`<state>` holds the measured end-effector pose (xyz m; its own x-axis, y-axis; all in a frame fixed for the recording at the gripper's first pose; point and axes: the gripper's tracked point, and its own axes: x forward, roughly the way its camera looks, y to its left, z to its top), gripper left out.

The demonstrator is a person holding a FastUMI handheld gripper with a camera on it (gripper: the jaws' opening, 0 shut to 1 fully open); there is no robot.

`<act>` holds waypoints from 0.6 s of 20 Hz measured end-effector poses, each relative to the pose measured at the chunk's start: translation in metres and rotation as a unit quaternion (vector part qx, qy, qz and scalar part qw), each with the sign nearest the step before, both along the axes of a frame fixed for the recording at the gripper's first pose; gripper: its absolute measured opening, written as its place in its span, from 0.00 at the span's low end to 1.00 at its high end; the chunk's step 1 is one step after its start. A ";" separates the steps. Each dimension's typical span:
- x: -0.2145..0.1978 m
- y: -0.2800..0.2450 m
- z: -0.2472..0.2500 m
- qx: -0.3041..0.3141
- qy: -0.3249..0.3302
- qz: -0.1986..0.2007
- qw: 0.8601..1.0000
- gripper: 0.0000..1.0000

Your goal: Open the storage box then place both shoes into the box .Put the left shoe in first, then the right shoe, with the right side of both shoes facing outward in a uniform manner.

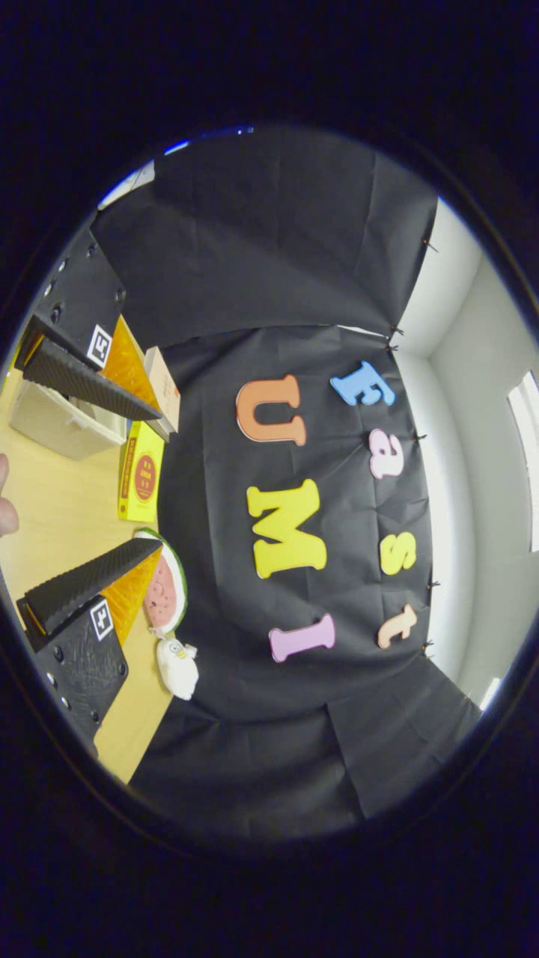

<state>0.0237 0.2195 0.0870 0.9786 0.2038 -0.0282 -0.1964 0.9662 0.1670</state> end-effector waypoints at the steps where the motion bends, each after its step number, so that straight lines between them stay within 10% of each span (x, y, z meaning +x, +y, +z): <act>1: -0.006 -0.015 0.004 -0.001 -0.005 -0.004 1.000 0.96; 12: -0.032 -0.100 -0.037 -0.040 0.019 -0.004 0.999 0.95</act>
<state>-0.0083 0.1198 0.0497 0.9781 0.1917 -0.0817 -0.1837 0.9782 0.0965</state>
